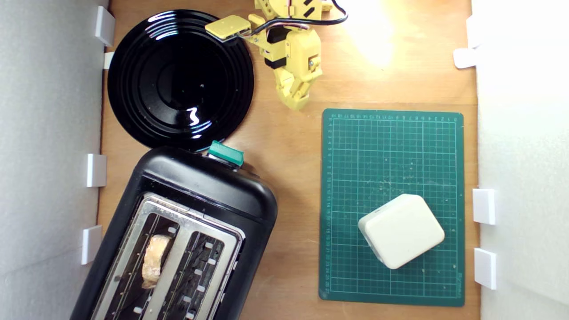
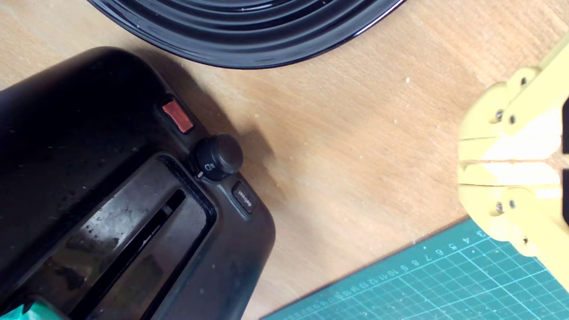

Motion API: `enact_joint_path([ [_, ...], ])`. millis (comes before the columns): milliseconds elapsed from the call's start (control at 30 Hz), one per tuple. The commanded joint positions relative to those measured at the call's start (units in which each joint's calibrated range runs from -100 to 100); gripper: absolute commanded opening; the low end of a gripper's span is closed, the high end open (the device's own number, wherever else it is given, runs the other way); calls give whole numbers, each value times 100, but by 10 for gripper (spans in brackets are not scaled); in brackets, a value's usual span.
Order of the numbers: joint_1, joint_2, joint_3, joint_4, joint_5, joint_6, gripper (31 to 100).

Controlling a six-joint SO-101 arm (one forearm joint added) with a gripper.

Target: Pick bread and place in toaster

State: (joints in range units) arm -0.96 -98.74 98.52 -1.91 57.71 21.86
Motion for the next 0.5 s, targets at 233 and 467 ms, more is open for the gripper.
enact_joint_path([
  [233,32,-1,-6,1,74,-2,351],
  [467,32,-1,-6,1,74,-2,351],
])
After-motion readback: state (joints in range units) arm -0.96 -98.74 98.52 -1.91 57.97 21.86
